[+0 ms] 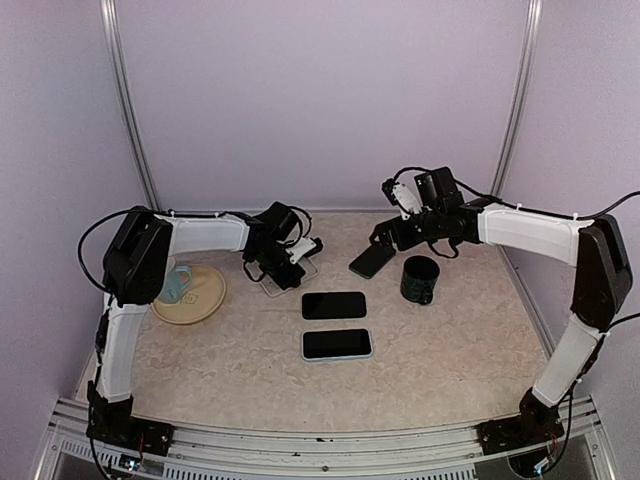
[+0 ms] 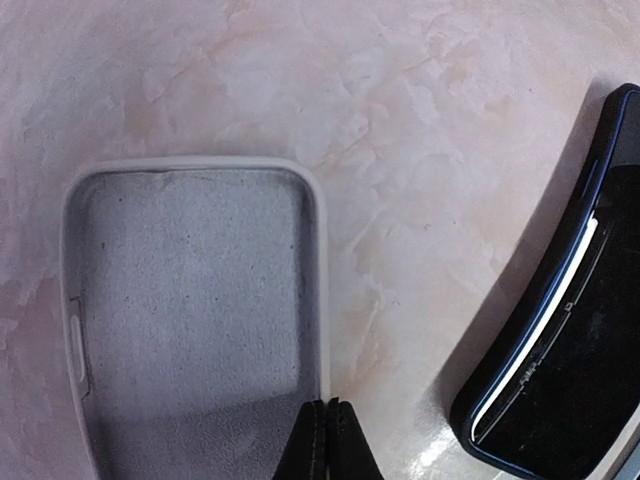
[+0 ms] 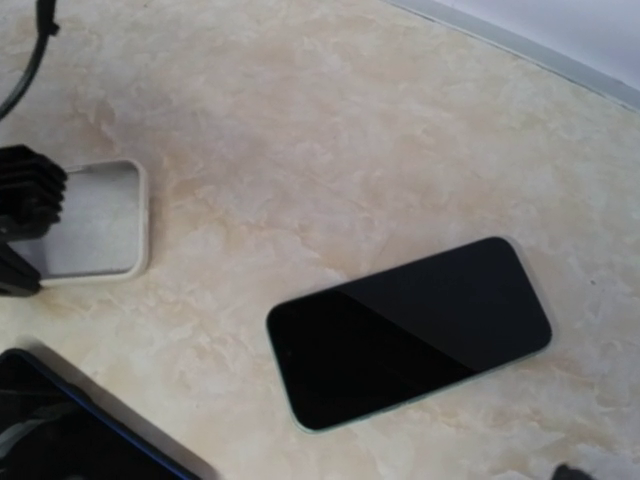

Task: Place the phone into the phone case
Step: Place the phone case at the center of the board, then move the phone to the center of the board.

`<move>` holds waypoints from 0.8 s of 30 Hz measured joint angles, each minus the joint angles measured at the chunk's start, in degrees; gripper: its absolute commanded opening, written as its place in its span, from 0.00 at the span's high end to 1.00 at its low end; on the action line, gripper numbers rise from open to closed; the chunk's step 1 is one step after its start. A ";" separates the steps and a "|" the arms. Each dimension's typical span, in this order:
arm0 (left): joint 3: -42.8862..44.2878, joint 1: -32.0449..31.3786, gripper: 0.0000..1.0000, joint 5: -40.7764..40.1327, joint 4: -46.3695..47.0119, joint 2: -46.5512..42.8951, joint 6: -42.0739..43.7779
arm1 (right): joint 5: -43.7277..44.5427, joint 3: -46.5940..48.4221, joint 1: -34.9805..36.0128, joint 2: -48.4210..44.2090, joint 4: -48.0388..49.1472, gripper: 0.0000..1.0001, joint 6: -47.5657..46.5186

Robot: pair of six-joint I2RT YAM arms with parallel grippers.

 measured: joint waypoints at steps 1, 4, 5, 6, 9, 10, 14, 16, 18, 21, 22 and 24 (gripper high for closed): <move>-0.04 0.17 0.81 0.04 -0.26 -0.15 0.66 | 0.00 0.00 0.00 0.17 0.00 0.00 0.00; -0.52 0.96 0.62 -0.04 -0.83 -0.79 1.88 | 0.02 0.00 0.00 0.70 0.00 0.00 -0.02; -0.61 1.07 0.56 -0.07 -0.94 -0.92 2.21 | 0.07 0.02 0.00 0.94 -0.02 0.00 -0.02; -0.61 1.33 0.50 -0.22 -1.07 -1.05 2.23 | 0.09 0.02 0.00 1.18 -0.04 0.00 -0.02; -0.63 1.70 0.38 -0.48 -1.09 -1.29 2.23 | 0.42 0.31 -0.02 1.92 -0.35 0.00 -0.15; -0.63 1.73 0.35 -0.44 -1.07 -1.36 2.14 | 0.61 0.74 0.00 2.29 -0.61 0.00 -0.22; -1.42 1.70 0.19 0.76 -0.39 -2.71 0.92 | 1.51 3.87 -0.13 4.13 -2.01 0.00 -0.61; -1.77 1.66 0.11 1.92 0.44 -4.00 -0.15 | 1.68 6.21 -0.31 5.33 -2.67 0.00 -0.85; -1.77 1.53 0.01 2.80 1.86 -5.55 -1.66 | 1.70 8.61 -0.68 6.58 -3.48 0.00 -1.14; -0.79 0.72 0.01 3.30 3.78 -6.86 -3.78 | 1.79 13.29 -1.88 9.22 -5.46 0.00 -1.60; 0.17 0.22 0.01 3.28 4.26 -6.86 -4.28 | 1.79 15.04 -2.45 10.23 -6.38 0.00 -1.75; 1.84 -1.14 0.01 2.95 5.22 -6.62 -5.57 | 1.86 18.32 -3.52 12.26 -7.56 0.00 -1.97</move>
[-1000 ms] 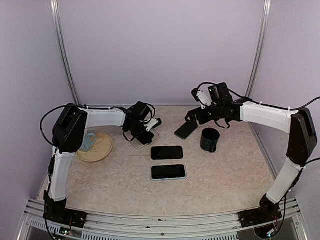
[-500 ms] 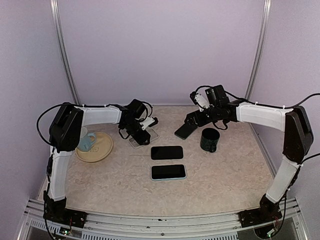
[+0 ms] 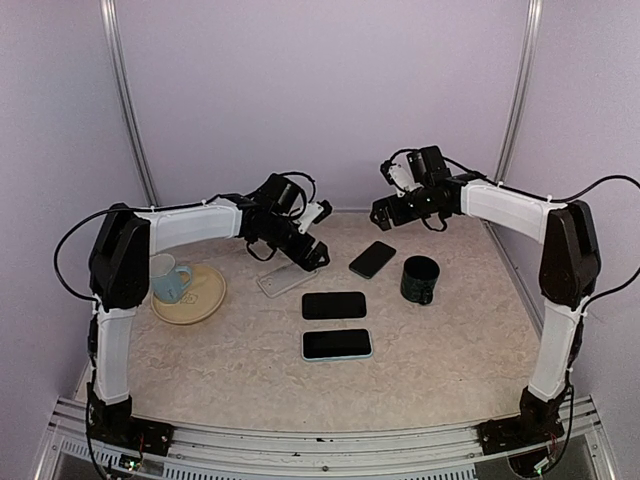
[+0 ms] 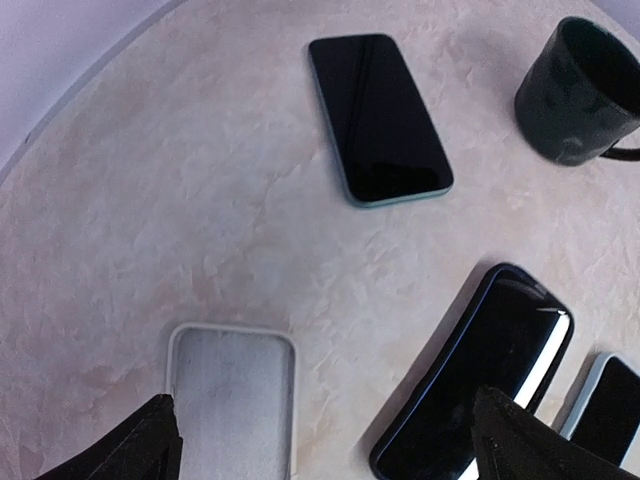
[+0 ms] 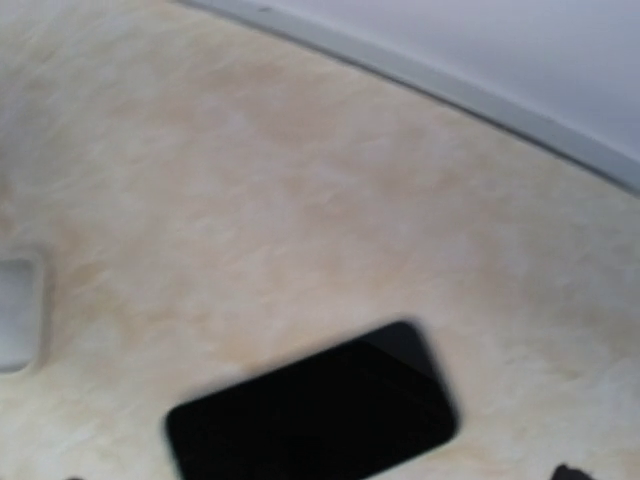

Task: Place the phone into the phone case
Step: Move the phone to the center of the board.

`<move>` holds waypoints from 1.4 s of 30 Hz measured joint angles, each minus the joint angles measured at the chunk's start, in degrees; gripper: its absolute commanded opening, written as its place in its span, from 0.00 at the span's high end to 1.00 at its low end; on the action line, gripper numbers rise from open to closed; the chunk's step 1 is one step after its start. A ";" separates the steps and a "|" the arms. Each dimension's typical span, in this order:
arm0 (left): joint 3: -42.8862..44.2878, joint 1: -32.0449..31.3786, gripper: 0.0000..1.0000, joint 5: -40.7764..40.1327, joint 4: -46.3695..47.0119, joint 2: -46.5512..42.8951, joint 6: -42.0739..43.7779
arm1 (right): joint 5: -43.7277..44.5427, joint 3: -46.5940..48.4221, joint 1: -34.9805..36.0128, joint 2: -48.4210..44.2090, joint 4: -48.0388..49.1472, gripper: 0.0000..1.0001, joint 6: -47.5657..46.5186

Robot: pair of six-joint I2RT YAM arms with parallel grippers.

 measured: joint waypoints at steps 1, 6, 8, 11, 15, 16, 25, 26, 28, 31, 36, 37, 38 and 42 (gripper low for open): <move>0.87 -0.90 0.01 -0.39 0.55 0.17 -0.42 | 0.20 1.40 -0.61 1.01 -0.57 0.00 -0.17; 4.37 -4.70 0.01 -2.21 4.20 2.80 -4.33 | 3.76 8.07 -3.23 6.47 -3.50 0.00 -1.46; 4.55 -5.46 0.01 -2.29 5.62 3.96 -6.01 | 5.81 10.84 -4.11 9.01 -4.83 0.00 -2.38; 4.83 -5.64 0.01 -2.80 6.75 6.01 -9.20 | 8.85 15.19 -5.40 13.22 -6.60 0.00 -3.54; 5.42 -5.29 0.01 -4.79 7.72 8.00 -13.29 | 11.98 19.98 -7.39 18.32 -8.28 0.00 -5.07; 5.55 -5.16 0.01 -5.18 7.87 8.33 -14.40 | 12.57 20.72 -8.00 19.34 -8.50 0.00 -5.60; 10.88 -3.21 0.01 -2.91 9.53 12.72 -24.85 | 14.73 22.97 -11.96 25.05 -9.27 0.00 -11.32; 11.15 -2.95 0.01 -2.23 9.88 13.14 -25.81 | 14.47 22.97 -12.00 25.42 -9.25 0.00 -11.89; 11.72 -2.32 0.01 -0.26 10.34 14.12 -28.11 | 13.53 22.97 -11.98 26.23 -9.25 0.00 -13.46; 12.26 -1.64 0.01 2.32 10.82 15.50 -31.08 | 11.96 22.97 -11.96 26.99 -9.18 0.00 -15.43; 12.81 -1.27 0.01 5.75 11.23 17.22 -36.41 | 9.77 23.45 -11.93 28.24 -8.87 0.00 -18.05; 12.90 -1.29 0.01 6.58 11.26 17.46 -37.70 | 9.51 23.47 -11.93 28.48 -8.76 0.01 -18.45; 12.94 -1.33 0.01 7.23 11.34 17.66 -38.75 | 9.25 23.50 -11.93 28.76 -8.55 0.00 -18.86; 14.67 -1.42 0.01 9.73 11.74 19.04 -42.01 | 8.37 23.82 -11.93 30.03 -8.00 0.00 -19.78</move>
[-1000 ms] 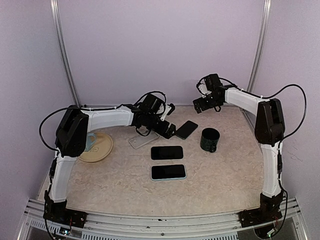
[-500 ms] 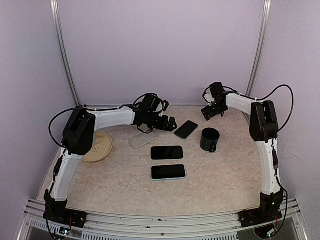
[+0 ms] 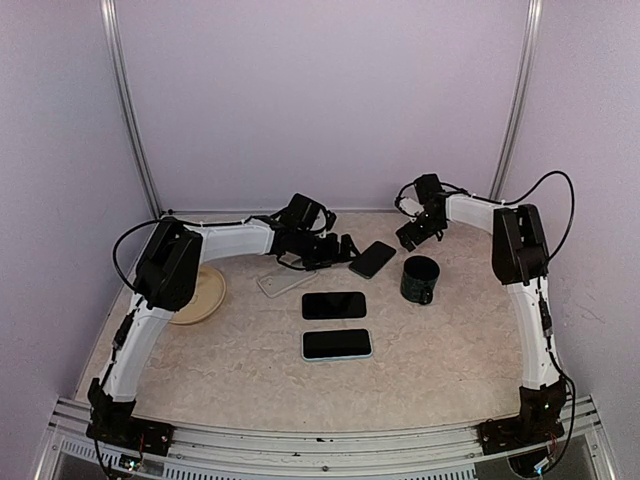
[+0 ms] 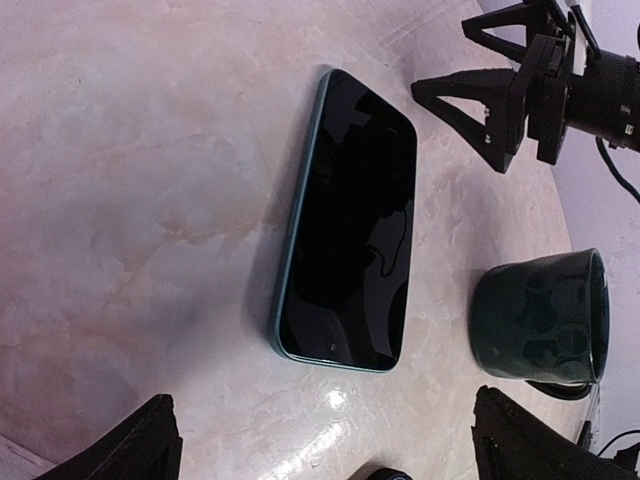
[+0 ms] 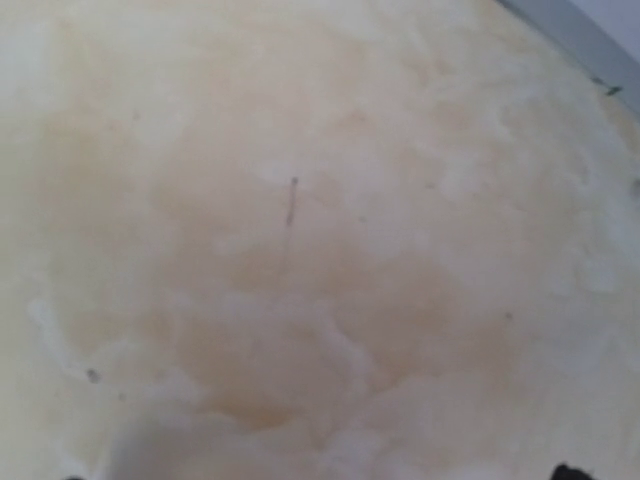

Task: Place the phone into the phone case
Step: Move the phone to the center of the board.

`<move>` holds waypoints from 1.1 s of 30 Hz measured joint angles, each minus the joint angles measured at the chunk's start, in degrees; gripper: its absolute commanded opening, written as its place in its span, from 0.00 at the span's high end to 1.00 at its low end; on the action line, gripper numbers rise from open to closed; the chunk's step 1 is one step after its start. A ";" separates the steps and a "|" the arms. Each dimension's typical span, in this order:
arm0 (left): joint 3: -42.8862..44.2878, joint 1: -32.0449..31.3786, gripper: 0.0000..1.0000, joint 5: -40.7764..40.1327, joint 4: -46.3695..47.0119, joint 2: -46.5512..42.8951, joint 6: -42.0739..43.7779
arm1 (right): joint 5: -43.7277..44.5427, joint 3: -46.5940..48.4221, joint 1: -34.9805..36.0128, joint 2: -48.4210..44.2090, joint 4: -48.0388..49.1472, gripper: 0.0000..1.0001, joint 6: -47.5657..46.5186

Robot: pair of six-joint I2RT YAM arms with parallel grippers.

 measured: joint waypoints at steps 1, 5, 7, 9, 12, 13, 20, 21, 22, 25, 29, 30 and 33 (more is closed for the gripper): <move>0.33 -0.04 0.01 0.55 0.42 0.35 -0.94 | -0.26 0.00 0.00 0.26 0.15 0.00 -0.17; 0.81 -0.13 0.01 2.62 1.57 1.20 -3.37 | -1.03 0.33 0.00 0.68 0.70 0.00 -0.83; 0.81 -0.24 0.01 3.67 2.27 1.57 -4.79 | -1.64 0.63 0.00 0.74 1.05 0.00 -1.16; 0.83 -0.37 0.01 4.57 2.93 1.97 -5.77 | -2.08 0.76 0.00 0.74 1.46 0.00 -1.46; 1.38 -0.68 0.01 5.42 3.34 2.67 -6.99 | -3.04 0.96 0.00 0.85 1.62 0.00 -2.08; 1.68 -0.76 0.01 5.64 3.48 2.93 -7.39 | -3.45 1.07 0.00 0.90 1.60 0.00 -2.36; 1.97 -1.31 0.01 6.14 5.31 3.26 -9.57 | -7.30 1.88 0.00 2.10 1.57 0.01 -4.22; 1.97 -1.33 0.01 6.19 5.51 3.26 -9.84 | -7.61 1.88 0.00 2.19 1.55 0.00 -4.33; 1.97 -1.36 0.01 6.19 5.66 3.26 -10.10 | -8.35 1.88 0.00 2.29 1.57 0.01 -4.61; 1.97 -1.38 0.01 6.19 6.29 3.26 -10.64 | -10.01 1.90 0.09 2.29 1.40 0.01 -5.64; 1.97 -1.38 0.01 6.14 7.28 3.28 -11.04 | -11.98 1.86 0.52 2.29 1.09 0.00 -7.63; 1.97 -1.38 0.01 6.14 7.41 3.28 -11.10 | -12.44 1.79 0.66 2.29 1.07 0.01 -8.17; 1.97 -1.36 0.01 6.10 8.02 3.28 -11.52 | -13.29 1.62 1.29 2.29 1.07 0.01 -9.40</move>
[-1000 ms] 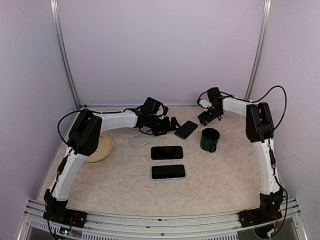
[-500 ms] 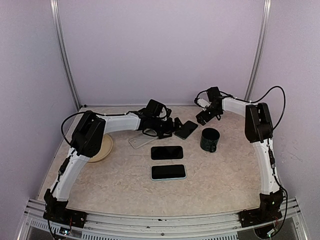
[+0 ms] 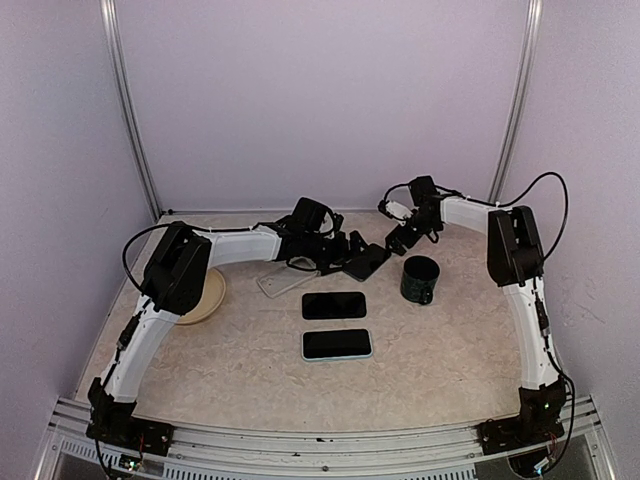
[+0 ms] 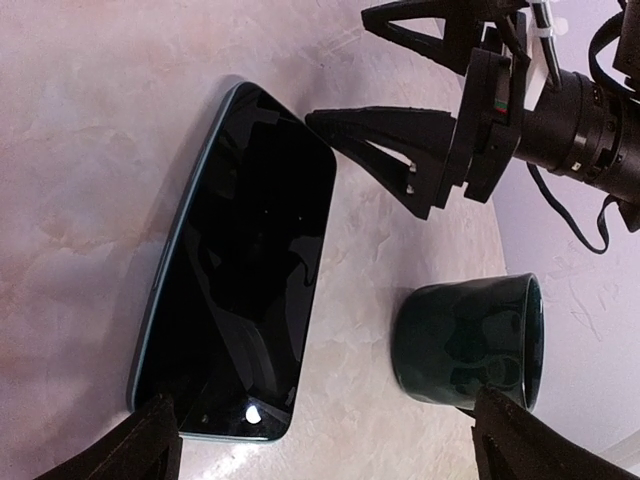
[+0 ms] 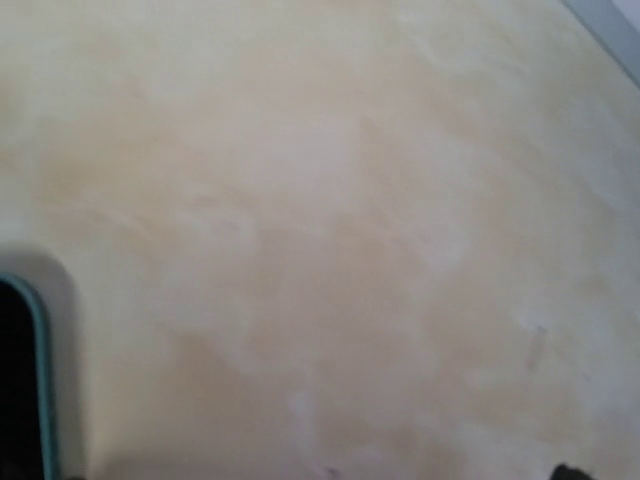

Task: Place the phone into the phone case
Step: Move the phone to the center of the board.

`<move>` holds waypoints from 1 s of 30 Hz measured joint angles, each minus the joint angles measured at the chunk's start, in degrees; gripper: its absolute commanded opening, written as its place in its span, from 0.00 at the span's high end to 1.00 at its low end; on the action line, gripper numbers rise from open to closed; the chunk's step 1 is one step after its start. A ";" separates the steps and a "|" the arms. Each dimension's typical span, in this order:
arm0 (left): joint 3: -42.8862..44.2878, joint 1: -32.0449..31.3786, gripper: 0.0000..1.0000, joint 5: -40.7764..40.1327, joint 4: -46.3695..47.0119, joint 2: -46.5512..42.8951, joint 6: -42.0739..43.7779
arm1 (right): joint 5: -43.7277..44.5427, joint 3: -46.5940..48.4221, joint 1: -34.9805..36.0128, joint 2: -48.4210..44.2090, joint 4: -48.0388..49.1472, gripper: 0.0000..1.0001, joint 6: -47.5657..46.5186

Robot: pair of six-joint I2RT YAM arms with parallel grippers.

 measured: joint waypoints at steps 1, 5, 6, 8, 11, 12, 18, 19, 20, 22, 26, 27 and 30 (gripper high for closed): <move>0.00 0.02 0.01 -0.13 0.07 0.02 -0.24 | -0.17 -0.04 0.24 -0.02 0.02 0.01 -0.24; 0.00 0.28 0.01 -0.35 0.44 0.20 -0.37 | -0.50 -0.24 1.40 -0.13 0.02 0.00 -0.85; 0.00 0.39 0.01 -0.44 0.46 0.22 -0.31 | -0.52 -0.28 1.66 -0.15 0.00 0.00 -0.90; 0.00 0.76 0.01 -1.14 0.44 0.22 0.37 | -0.39 -0.52 2.21 -0.35 0.00 0.00 -0.98; 0.09 1.55 0.01 -3.45 -0.09 0.22 3.43 | -0.20 -0.92 2.75 -0.61 0.00 0.01 -0.79; 0.17 1.84 0.01 -4.68 -0.87 0.20 4.96 | -0.17 -1.01 2.89 -0.68 -0.02 0.00 -0.63; 0.81 3.19 0.01 -10.75 -6.62 -0.04 17.66 | -1.20 -1.86 3.02 -1.46 -1.20 0.00 0.55; 0.83 3.30 0.01 -11.19 -7.23 -0.09 19.50 | -1.27 -1.86 3.02 -1.60 -1.38 0.00 0.83; 0.92 3.34 0.01 -11.89 -8.11 -0.15 22.36 | -1.31 -1.86 3.04 -1.68 -1.51 0.00 1.16; 1.07 3.32 0.01 -12.41 -9.16 -0.26 26.34 | -1.22 -1.86 3.08 -2.01 -1.84 0.00 1.73; 3.96 2.82 0.01 -13.73 -12.92 -0.24 33.97 | -0.74 -1.86 3.17 -3.10 -2.47 0.00 3.32; 5.03 2.56 0.01 -14.08 -13.64 -0.24 35.71 | -0.48 -1.86 3.19 -3.45 -2.58 0.00 3.89; 7.50 1.36 0.01 -14.97 -14.40 -0.24 39.74 | 0.63 -1.86 3.19 -4.76 -2.99 0.00 5.35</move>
